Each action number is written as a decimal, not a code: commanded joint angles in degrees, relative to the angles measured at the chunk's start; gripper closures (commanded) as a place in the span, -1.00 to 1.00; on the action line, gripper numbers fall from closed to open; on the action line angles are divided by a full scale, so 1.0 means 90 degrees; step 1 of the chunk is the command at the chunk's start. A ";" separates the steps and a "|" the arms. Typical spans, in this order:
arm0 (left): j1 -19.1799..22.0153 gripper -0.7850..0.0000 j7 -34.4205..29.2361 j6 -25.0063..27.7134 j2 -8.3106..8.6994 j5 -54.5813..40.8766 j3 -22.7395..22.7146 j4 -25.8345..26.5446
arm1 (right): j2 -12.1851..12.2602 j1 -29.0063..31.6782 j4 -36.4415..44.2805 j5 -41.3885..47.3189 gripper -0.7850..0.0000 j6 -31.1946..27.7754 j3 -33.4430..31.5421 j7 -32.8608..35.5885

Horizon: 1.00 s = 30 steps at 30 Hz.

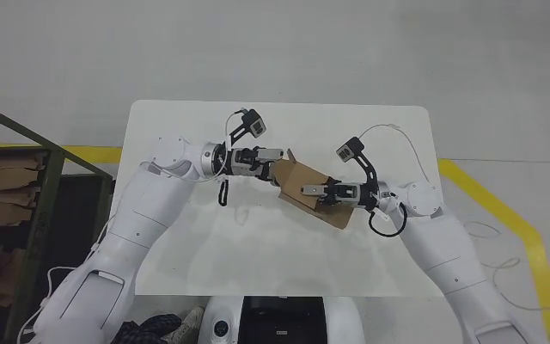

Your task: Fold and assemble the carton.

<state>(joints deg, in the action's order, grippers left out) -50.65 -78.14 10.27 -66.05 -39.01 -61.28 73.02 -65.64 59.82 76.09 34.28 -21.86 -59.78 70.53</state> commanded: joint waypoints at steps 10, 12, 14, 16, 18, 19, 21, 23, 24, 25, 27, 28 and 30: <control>-0.0078 -1.00 0.0113 0.0039 0.0073 0.0072 -0.0303 -0.0001 | 0.0011 0.0030 -0.0006 0.0228 1.00 0.0117 -0.0023 0.0428; -0.0092 -1.00 0.0172 0.0044 0.0090 0.0077 -0.0382 -0.0021 | 0.0011 0.0039 -0.0016 0.0281 1.00 0.0144 -0.0011 0.0540; -0.0097 -1.00 0.0204 0.0044 0.0107 0.0087 -0.0459 -0.0041 | 0.0012 0.0048 -0.0015 0.0329 1.00 0.0170 0.0002 0.0661; -0.0095 -1.00 0.0230 0.0052 0.0121 0.0098 -0.0523 -0.0045 | 0.0013 0.0058 -0.0007 0.0355 1.00 0.0189 0.0016 0.0772; -0.0089 -1.00 0.0263 0.0049 0.0133 0.0123 -0.0572 -0.0036 | 0.0014 0.0065 0.0010 0.0353 1.00 0.0209 0.0037 0.0875; -0.0088 -1.00 0.0275 0.0048 0.0137 0.0121 -0.0588 -0.0027 | 0.0015 0.0068 0.0018 0.0341 1.00 0.0222 0.0049 0.0912; -0.0082 -1.00 0.0300 0.0042 0.0140 0.0133 -0.0600 -0.0021 | 0.0014 0.0073 0.0052 0.0307 1.00 0.0240 0.0085 0.0992; -0.0066 -1.00 0.0328 0.0033 0.0134 0.0156 -0.0570 -0.0010 | 0.0010 0.0080 0.0100 0.0293 1.00 0.0260 0.0129 0.1053; -0.0058 -1.00 0.0336 0.0025 0.0127 0.0171 -0.0538 -0.0013 | 0.0006 0.0085 0.0126 0.0294 1.00 0.0270 0.0155 0.1078; -0.0047 -1.00 0.0330 0.0019 0.0119 0.0176 -0.0496 -0.0011 | 0.0001 0.0087 0.0152 0.0292 1.00 0.0279 0.0186 0.1107; -0.0018 -1.00 0.0310 -0.0003 0.0098 0.0185 -0.0399 -0.0018 | -0.0011 0.0084 0.0185 0.0277 1.00 0.0296 0.0246 0.1124; -0.0006 -1.00 0.0302 -0.0011 0.0085 0.0176 -0.0348 -0.0025 | -0.0017 0.0078 0.0201 0.0271 1.00 0.0307 0.0275 0.1125; 0.0029 -1.00 0.0264 -0.0019 0.0061 0.0171 -0.0247 -0.0035 | -0.0030 0.0064 0.0211 0.0274 1.00 0.0300 0.0317 0.1108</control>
<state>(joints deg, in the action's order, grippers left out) -50.55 -75.60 10.12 -65.39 -37.42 -63.99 72.77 -65.85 60.46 77.98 36.70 -19.14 -57.09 80.62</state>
